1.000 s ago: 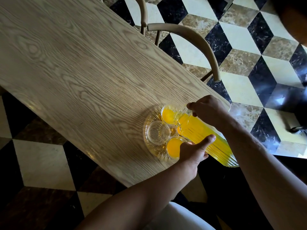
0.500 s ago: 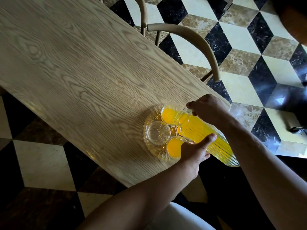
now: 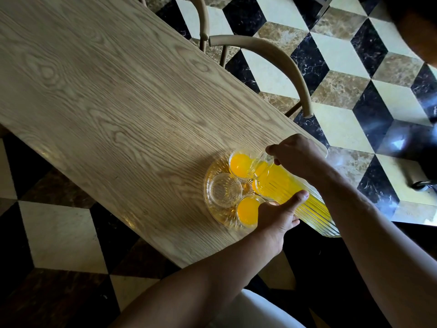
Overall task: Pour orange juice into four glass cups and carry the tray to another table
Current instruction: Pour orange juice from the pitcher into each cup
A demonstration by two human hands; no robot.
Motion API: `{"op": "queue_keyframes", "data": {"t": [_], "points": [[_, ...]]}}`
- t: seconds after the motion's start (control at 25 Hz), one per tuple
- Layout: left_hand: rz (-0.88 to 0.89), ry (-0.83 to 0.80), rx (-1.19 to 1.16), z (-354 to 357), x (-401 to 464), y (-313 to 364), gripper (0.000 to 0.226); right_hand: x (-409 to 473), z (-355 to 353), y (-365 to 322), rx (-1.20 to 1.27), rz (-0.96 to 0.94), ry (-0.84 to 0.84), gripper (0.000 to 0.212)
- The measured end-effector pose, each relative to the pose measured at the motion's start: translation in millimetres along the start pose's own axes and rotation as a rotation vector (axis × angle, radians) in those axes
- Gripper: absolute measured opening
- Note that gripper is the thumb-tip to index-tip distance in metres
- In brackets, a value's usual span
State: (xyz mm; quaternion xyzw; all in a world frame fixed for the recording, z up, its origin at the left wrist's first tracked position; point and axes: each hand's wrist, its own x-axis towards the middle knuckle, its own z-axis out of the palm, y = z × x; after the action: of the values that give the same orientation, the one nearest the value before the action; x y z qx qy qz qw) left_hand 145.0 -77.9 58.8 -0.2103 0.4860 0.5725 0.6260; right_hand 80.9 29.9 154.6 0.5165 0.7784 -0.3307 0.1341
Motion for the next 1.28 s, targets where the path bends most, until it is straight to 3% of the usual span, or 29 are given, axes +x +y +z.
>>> {"op": "queue_keyframes", "data": {"t": [0.48, 0.68, 1.28], "points": [[0.121, 0.109, 0.151, -7, -8, -4, 0.099, -14, -7, 13, 0.100, -0.061, 0.013, 0.033], [0.180, 0.136, 0.183, -9, -14, -11, 0.090, -22, -6, 20, 0.164, -0.073, 0.022, 0.037], [0.162, 0.172, 0.204, -35, -30, -38, 0.101, -53, 16, 25, 0.178, -0.123, -0.054, 0.033]]}}
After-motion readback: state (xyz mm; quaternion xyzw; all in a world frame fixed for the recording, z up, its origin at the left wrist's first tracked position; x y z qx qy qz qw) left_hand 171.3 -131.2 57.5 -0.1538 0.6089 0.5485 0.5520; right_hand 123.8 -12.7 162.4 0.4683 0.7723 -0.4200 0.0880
